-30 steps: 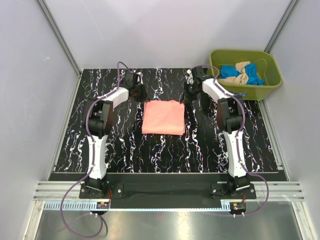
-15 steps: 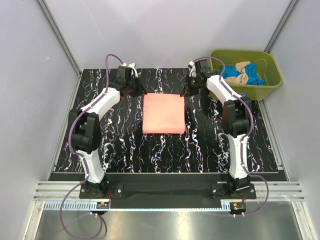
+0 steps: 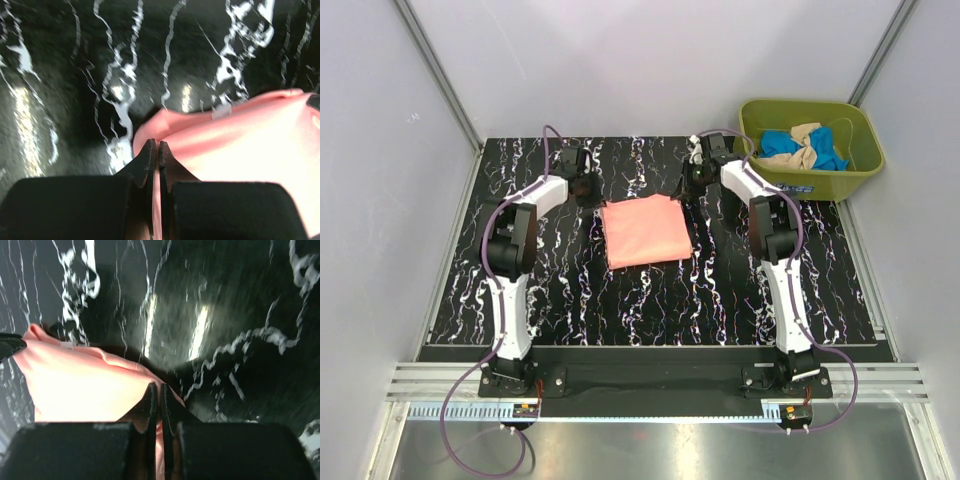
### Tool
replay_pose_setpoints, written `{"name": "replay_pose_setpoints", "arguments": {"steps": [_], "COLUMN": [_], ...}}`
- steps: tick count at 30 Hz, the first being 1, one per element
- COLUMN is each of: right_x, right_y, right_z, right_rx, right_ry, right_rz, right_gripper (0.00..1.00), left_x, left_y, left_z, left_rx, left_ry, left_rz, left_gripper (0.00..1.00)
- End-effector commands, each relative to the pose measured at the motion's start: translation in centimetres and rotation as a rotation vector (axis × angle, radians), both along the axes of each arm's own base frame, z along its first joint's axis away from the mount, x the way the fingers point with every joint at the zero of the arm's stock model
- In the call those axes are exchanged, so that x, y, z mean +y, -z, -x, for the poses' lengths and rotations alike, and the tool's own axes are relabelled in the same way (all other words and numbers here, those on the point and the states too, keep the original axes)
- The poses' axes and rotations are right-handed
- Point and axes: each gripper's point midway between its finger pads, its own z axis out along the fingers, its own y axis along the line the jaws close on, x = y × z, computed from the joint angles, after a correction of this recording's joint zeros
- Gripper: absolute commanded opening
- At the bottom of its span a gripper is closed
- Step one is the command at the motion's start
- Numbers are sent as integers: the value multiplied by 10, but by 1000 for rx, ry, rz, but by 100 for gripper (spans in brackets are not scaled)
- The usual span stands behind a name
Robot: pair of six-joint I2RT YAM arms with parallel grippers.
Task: Fold and stack the t-shirts
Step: Fold the tshirt
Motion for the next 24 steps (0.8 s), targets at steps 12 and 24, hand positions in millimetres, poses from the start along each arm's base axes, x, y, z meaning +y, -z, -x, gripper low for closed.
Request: {"name": "replay_pose_setpoints", "arguments": {"steps": [12,24], "right_x": [-19,5], "right_y": [-36,-126], "right_z": [-50,65], "right_rx": [-144,29], "right_ry": [44,-50], "right_rz": [104,-65], "right_gripper": [45,49], "left_x": [39,-41], "left_y": [-38,-135], "left_z": [-29,62], "left_rx": [-98,-153], "left_ry": [-79,99], "left_rz": [-86,146], "left_gripper": [47,25]}}
